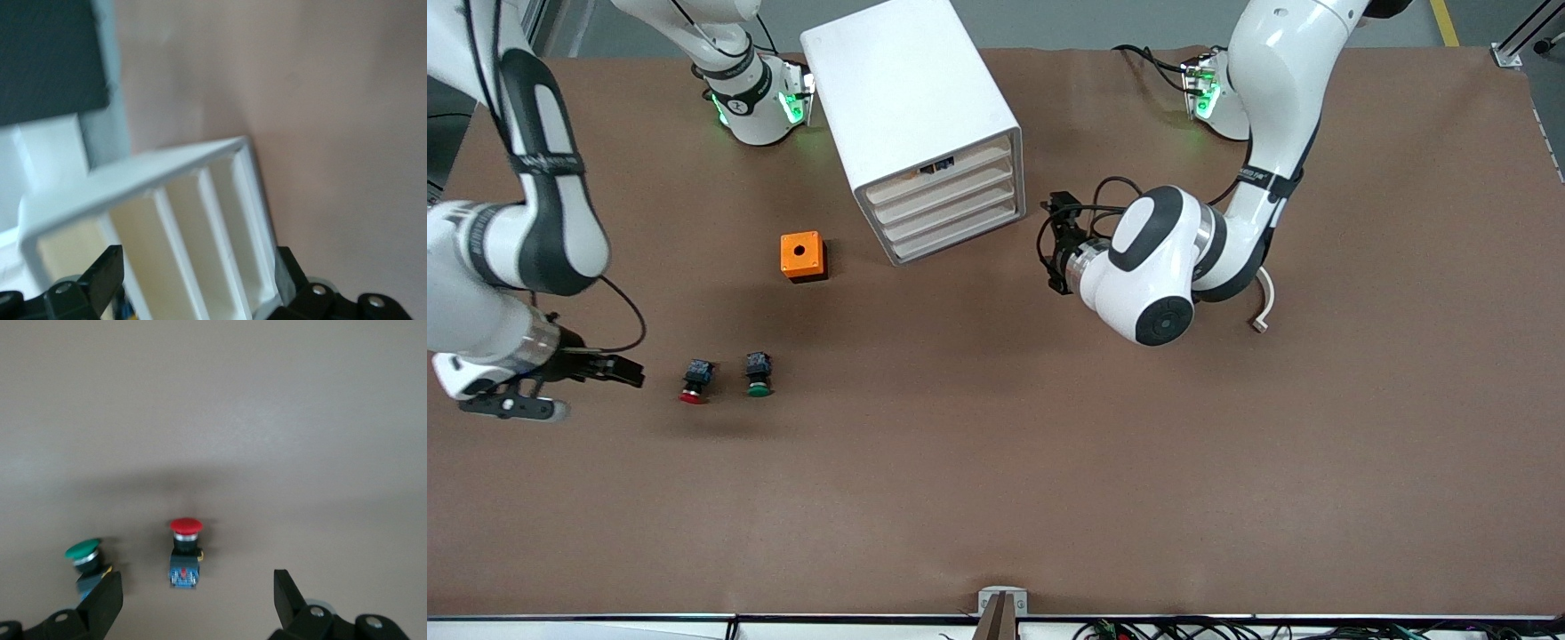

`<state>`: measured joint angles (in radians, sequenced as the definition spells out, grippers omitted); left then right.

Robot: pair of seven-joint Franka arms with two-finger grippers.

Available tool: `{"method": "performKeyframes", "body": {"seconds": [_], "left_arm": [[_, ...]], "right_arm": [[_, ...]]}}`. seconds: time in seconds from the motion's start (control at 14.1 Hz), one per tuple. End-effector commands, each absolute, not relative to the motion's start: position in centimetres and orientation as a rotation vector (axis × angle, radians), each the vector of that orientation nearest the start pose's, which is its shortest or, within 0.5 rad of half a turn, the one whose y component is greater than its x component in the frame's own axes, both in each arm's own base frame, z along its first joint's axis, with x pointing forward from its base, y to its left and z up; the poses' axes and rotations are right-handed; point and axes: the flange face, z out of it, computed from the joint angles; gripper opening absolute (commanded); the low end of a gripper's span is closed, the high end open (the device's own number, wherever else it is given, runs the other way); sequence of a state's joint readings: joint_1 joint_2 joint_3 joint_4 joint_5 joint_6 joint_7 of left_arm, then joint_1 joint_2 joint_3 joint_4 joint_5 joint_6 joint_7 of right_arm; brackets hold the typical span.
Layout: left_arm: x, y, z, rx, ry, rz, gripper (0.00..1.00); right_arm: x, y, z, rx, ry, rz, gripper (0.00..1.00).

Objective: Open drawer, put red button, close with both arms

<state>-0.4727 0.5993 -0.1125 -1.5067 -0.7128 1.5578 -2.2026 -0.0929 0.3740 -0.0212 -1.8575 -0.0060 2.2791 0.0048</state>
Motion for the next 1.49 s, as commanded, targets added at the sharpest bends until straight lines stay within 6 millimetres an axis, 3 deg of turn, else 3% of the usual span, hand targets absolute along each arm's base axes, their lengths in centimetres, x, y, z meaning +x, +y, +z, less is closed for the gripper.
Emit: {"method": "performKeyframes", "body": {"seconds": [0.0,0.14,0.28,0.36,0.43,0.92,1.21,1.28,1.35,1.42], "left_arm": [[51.7,-42.6,29.2,1.670,2.705,-1.652,0.85],[51.1,-43.9,28.9,1.549,2.795,-1.722,0.74],[51.0,-44.6,29.3,1.456,2.774,-1.834,0.71],[50.9,-45.0,29.2,1.408,2.750,-1.907,0.63],[50.5,-45.8,29.0,1.394,2.732,-1.951,0.47],[46.2,-50.3,29.0,1.493,2.702,-2.014,0.42],[44.3,-51.7,27.7,1.559,2.717,-2.006,0.41],[44.2,-51.7,27.4,1.556,2.722,-2.009,0.41],[43.8,-52.0,27.3,1.568,2.723,-2.009,0.39],[43.7,-52.1,27.2,1.586,2.711,-2.005,0.28]], "right_arm": [[62.3,-7.1,28.5,-3.142,0.218,-0.103,1.00],[61.4,-7.1,25.9,-3.137,0.266,-0.106,1.00],[60.0,-6.8,23.9,-3.129,0.318,-0.130,1.00],[59.5,-6.7,23.1,-3.125,0.332,-0.126,1.00],[58.9,-6.6,22.3,-3.109,0.383,-0.108,1.00],[58.2,-5.0,19.8,-3.071,0.427,-0.070,1.00],[58.1,-4.7,18.4,-3.074,0.421,-0.056,1.00],[58.0,-4.7,18.1,-3.074,0.422,-0.052,0.97],[58.0,-4.7,18.1,-3.075,0.422,-0.049,0.87],[57.9,-4.7,18.0,-3.075,0.422,-0.042,0.73]]}}
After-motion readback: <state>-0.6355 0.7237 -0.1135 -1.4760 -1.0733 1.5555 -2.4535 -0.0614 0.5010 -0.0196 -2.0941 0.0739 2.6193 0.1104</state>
